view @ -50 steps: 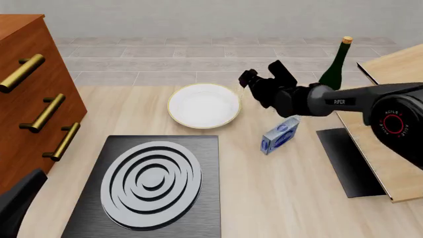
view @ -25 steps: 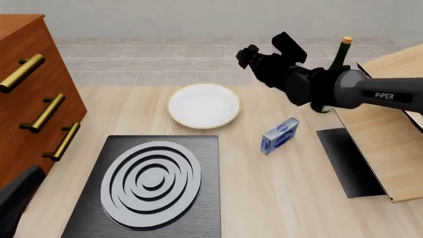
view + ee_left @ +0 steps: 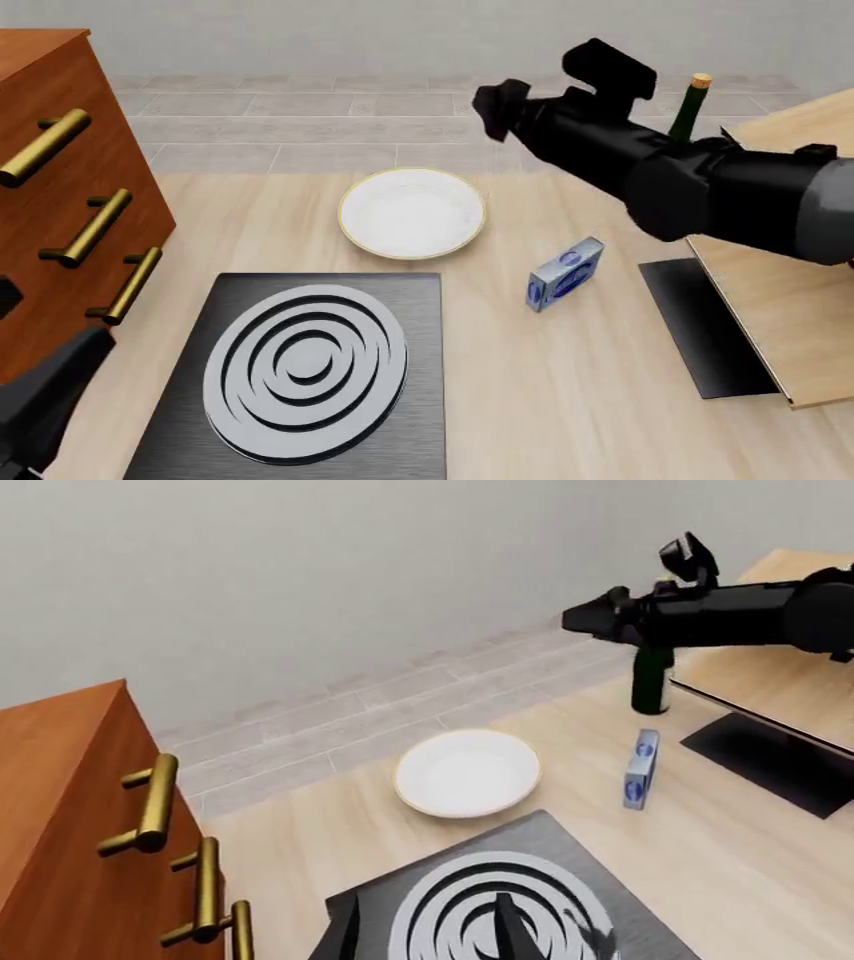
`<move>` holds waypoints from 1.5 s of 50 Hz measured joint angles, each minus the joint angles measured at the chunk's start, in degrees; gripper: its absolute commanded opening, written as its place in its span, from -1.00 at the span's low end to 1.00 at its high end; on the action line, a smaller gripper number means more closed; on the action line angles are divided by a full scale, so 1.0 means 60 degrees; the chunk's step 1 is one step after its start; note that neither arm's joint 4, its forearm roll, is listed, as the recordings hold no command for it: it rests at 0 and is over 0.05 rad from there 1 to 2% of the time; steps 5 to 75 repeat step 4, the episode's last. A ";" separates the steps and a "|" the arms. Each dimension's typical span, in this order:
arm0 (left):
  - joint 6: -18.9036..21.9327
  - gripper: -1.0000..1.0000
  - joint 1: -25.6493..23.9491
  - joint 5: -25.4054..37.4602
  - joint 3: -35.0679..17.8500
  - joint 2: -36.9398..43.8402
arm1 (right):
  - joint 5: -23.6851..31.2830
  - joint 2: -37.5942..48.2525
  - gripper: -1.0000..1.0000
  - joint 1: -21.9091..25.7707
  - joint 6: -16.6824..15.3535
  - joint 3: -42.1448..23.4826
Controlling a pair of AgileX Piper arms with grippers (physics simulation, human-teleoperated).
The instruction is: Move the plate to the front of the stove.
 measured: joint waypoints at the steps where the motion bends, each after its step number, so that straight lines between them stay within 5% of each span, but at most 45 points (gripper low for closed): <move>1: 0.0002 1.00 -0.0004 -0.0017 0.0007 0.0016 | 0.0003 -0.0115 1.00 0.0042 -0.0086 0.0083; 75: 0.0008 1.00 -0.0017 -0.0054 0.0022 0.0054 | 0.0010 -0.0454 1.00 0.0148 -0.0323 0.0332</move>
